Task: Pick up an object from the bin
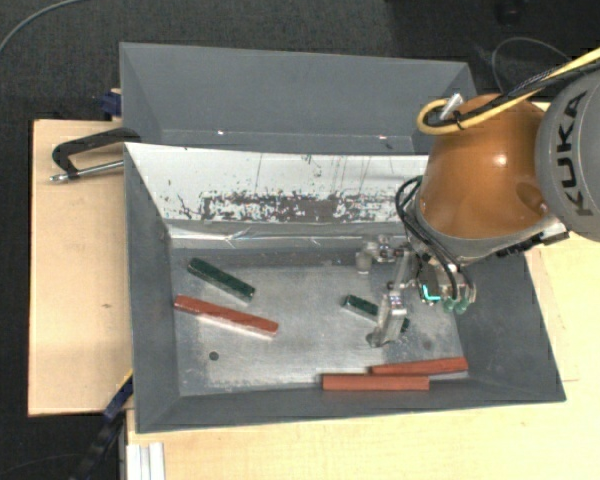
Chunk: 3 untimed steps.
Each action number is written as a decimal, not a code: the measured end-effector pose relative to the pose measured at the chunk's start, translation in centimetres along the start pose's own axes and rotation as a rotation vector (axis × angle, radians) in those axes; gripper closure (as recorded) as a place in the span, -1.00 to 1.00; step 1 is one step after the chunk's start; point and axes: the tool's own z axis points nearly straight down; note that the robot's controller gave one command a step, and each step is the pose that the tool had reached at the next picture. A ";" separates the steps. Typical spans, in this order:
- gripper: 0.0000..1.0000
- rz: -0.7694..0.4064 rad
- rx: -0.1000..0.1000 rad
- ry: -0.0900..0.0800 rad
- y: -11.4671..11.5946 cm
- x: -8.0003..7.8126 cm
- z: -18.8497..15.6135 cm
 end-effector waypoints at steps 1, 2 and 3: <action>-1.00 0.050 0.001 0.002 -5.8 -3.0 12.9; -1.00 0.051 0.000 -0.001 -5.8 -3.1 12.8; -1.00 0.051 0.000 -0.003 -5.7 -3.2 12.7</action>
Offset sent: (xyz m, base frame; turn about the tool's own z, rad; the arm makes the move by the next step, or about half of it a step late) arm 0.0301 -0.0584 -0.1286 0.0483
